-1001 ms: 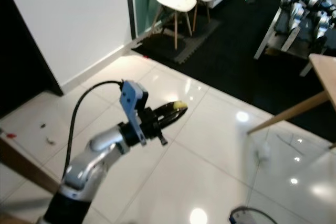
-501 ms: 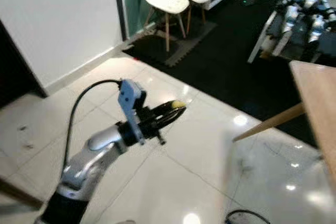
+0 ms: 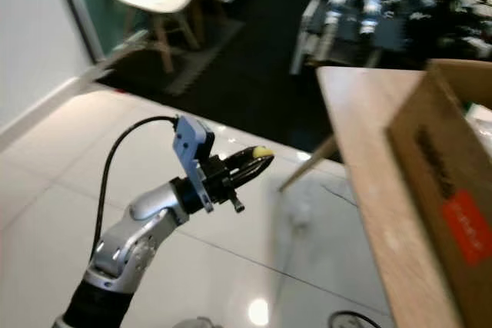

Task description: Picking trash to rubbish bin

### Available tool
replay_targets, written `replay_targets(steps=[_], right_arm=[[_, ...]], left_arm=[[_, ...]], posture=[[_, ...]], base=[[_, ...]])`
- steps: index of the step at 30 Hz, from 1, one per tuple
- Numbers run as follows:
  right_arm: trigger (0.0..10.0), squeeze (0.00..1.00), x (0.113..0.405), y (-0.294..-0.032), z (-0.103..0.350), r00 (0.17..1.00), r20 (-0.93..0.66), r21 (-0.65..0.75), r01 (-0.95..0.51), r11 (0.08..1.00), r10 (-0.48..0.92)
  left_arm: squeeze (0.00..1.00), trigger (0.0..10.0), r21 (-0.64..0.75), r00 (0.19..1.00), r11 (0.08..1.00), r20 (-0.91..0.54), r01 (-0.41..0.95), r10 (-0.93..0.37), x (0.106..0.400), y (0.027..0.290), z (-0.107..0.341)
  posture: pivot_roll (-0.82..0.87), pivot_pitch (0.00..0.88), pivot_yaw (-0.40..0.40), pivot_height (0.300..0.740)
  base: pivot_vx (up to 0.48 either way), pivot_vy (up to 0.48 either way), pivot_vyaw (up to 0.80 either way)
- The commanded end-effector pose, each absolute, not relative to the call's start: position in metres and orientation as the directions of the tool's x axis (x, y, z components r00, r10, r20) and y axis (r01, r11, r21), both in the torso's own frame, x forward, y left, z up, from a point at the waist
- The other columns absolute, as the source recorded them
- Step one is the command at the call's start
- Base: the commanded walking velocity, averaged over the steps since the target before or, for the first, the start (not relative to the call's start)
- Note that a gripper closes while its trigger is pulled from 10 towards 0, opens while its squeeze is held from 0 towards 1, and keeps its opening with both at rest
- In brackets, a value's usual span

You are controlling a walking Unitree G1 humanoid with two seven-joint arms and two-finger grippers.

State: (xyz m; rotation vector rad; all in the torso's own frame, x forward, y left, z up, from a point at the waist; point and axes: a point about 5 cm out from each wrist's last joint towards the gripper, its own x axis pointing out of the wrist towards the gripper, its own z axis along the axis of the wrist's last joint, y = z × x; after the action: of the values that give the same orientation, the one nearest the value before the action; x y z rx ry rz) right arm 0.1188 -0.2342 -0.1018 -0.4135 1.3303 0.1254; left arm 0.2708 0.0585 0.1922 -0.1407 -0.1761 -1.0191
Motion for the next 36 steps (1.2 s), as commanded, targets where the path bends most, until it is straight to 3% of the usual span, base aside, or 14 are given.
replay_targets(steps=[1,17,25,31,36], right_arm=[[10.0,0.0,0.107,-0.255,-0.1,0.206,-0.96,-0.246,-0.299,0.922,-0.19],[10.0,0.0,0.113,-0.24,-0.102,0.2,-0.97,-0.199,-0.312,0.929,-0.14],[10.0,0.0,0.106,-0.254,-0.1,0.162,-0.967,-0.241,-0.32,0.916,-0.198],[10.0,0.0,0.102,-0.26,-0.099,0.152,-0.965,-0.252,-0.311,0.916,-0.214],[10.0,0.0,0.091,-0.265,-0.1,0.129,-0.964,-0.259,-0.292,0.921,-0.231]], left_arm=[[0.0,10.0,-0.044,0.508,0.511,0.21,0.859,-0.835,0.269,0.06,0.192],[0.0,10.0,-0.017,0.468,0.478,0.233,0.878,-0.852,0.267,0.067,0.198],[0.0,10.0,0.043,0.474,0.518,0.344,0.854,-0.811,0.277,0.095,0.229],[0.0,10.0,0.063,0.473,0.533,0.384,0.844,-0.793,0.282,0.1,0.241],[0.0,10.0,0.077,0.415,0.502,0.462,0.861,-0.783,0.284,0.101,0.263]], posture=[[0.14,0.132,-0.06,0.74],[0.14,0.139,-0.056,0.74],[0.13,0.133,-0.052,0.74],[0.12,0.131,-0.052,0.74],[0.11,0.127,-0.053,0.74]], base=[[0.0,0.0,-0.79],[0.0,0.0,-0.79],[0.0,0.0,-0.79],[0.0,0.0,-0.79],[0.0,0.0,-0.79]])
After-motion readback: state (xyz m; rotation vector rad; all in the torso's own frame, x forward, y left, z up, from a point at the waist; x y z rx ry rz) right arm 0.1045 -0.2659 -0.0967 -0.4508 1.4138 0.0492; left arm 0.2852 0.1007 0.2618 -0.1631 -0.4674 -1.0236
